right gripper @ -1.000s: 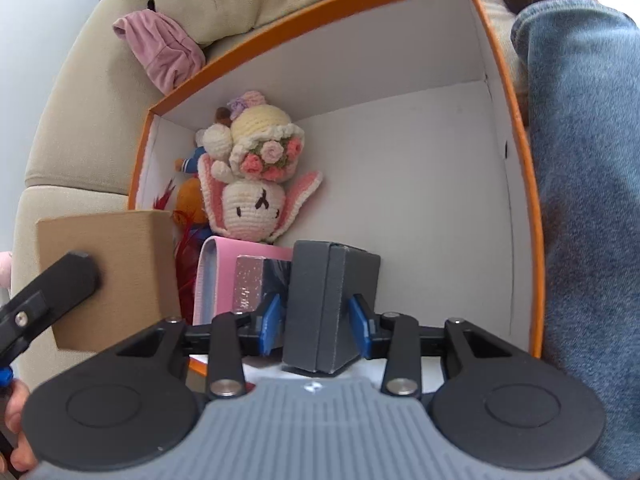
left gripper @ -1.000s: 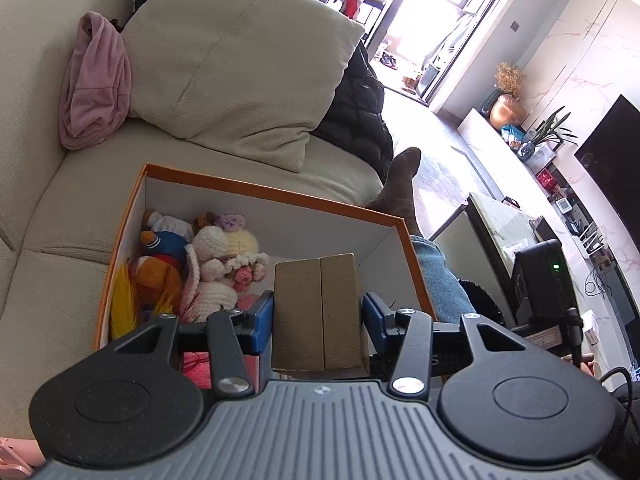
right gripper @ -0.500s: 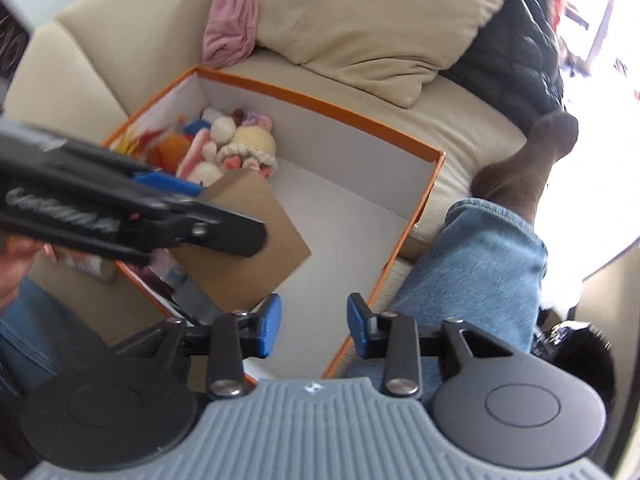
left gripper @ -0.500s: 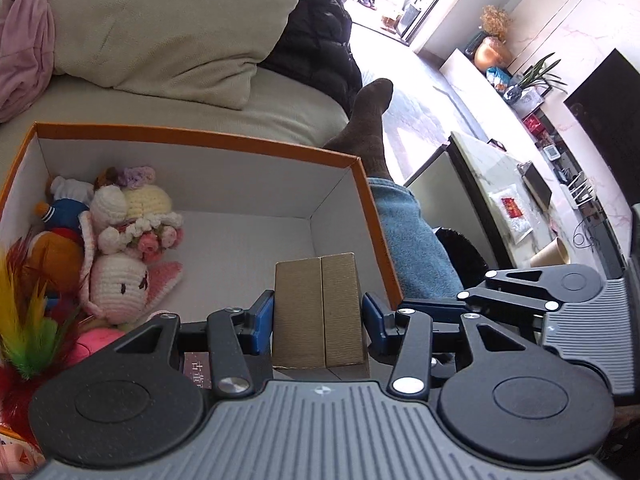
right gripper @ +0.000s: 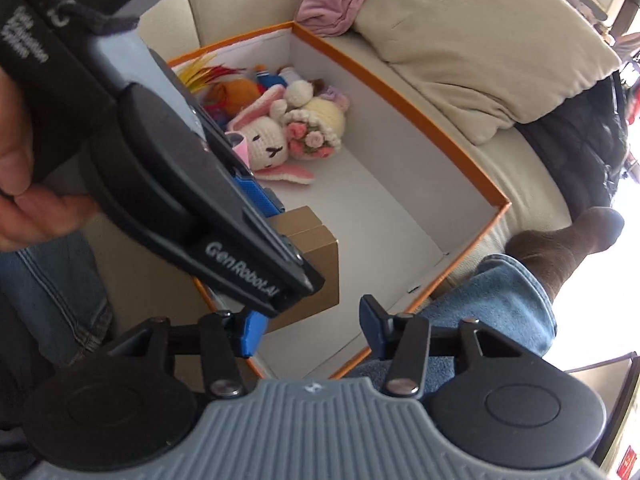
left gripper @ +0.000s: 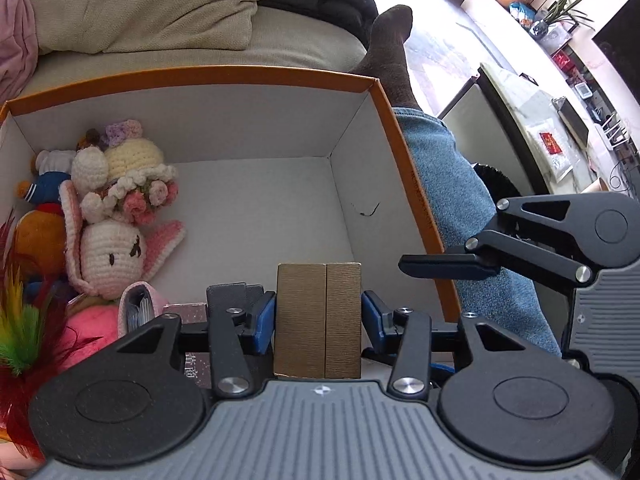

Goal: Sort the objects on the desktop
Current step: 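Lower the kraft box into the orange box and open the left tool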

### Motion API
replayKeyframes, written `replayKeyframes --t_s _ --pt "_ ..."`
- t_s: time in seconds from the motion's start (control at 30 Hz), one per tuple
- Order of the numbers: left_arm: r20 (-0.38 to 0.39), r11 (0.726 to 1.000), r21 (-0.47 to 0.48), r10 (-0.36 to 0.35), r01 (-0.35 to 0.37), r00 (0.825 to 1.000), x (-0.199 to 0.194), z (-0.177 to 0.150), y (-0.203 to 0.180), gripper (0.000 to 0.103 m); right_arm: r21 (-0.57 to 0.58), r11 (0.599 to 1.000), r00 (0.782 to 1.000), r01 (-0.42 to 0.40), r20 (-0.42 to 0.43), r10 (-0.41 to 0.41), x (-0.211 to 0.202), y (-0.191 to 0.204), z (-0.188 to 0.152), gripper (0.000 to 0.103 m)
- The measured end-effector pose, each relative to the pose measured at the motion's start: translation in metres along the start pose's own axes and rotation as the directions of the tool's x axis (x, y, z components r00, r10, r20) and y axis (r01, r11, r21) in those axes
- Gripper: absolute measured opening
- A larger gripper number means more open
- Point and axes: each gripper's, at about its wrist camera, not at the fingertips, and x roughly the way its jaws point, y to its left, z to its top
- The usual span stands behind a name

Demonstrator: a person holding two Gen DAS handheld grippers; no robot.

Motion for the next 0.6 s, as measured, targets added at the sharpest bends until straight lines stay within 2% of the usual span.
replayKeyframes --t_s 0.17,0.33,0.6 --pt "-0.026 1.000 0.006 0.012 -0.012 1.000 0.005 0.000 0.001 0.051 0.021 0.998 0.999 -0.051 -0.006 0.051 0.009 -0.008 -0.001 0.051" --pt "-0.050 1.000 0.008 0.017 -0.016 0.999 0.008 -0.002 0.004 0.051 0.006 0.998 0.998 -0.066 -0.024 0.067 0.013 -0.006 0.000 0.051" --pt "-0.047 1.000 -0.024 -0.017 0.016 0.999 0.003 -0.003 0.013 0.053 -0.002 0.994 0.990 -0.107 -0.092 0.107 0.020 -0.012 0.009 0.051"
